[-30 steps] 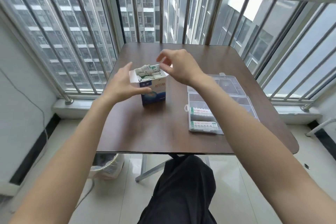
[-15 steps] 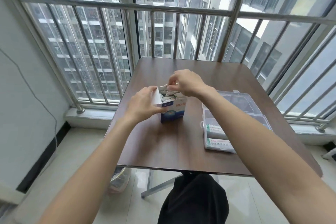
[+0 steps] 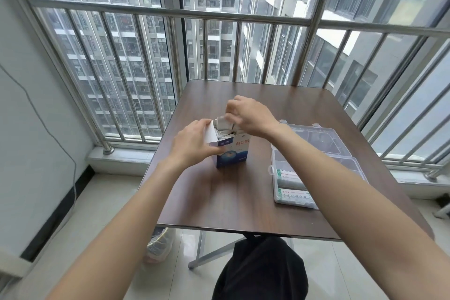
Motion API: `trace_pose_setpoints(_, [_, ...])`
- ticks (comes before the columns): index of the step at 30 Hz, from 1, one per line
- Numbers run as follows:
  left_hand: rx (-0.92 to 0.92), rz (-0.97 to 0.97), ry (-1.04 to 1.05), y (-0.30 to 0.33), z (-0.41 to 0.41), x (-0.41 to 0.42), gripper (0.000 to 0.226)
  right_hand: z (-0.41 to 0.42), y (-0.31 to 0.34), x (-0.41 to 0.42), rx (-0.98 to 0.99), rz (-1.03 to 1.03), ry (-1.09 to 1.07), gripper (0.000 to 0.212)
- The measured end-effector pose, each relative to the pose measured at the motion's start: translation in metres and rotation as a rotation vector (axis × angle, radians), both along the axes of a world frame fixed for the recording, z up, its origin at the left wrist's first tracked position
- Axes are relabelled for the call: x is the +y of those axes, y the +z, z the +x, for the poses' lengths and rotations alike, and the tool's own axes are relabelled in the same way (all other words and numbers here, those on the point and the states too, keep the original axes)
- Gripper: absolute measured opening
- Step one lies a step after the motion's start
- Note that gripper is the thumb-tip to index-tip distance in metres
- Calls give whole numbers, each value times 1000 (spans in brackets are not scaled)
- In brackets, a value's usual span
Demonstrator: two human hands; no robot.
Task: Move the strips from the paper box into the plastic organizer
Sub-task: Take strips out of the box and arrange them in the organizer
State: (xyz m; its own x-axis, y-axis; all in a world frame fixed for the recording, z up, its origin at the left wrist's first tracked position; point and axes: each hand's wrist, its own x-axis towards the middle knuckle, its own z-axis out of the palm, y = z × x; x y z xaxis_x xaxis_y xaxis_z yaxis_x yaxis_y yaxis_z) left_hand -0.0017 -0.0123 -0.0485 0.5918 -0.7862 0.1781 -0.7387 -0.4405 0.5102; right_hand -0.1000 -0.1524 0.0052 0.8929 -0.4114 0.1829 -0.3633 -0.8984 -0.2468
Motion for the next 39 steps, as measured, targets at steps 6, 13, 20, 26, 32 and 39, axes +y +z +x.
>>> trace_pose_setpoints(6, [21,3,-3,-2,4,-2,82,-5,5,-9,-34,-156,-64,30])
trace_pose_setpoints(13, [14,22,1,-1,5,-3,84,-1,18,-12,154,-40,230,34])
trace_pose_setpoints(20, [0,60,-6,1,5,-3,90,22,8,-9,14,-320,186,23])
trace_pose_setpoints(26, [28,49,-9,0,8,-3,89,13,16,-13,-109,-141,202,33])
trace_pose_setpoints(32, [32,41,-7,-3,10,-4,85,-6,18,-19,35,-121,231,19])
trace_pose_setpoints(39, [22,38,-19,2,8,-4,79,1,2,-11,46,-106,302,56])
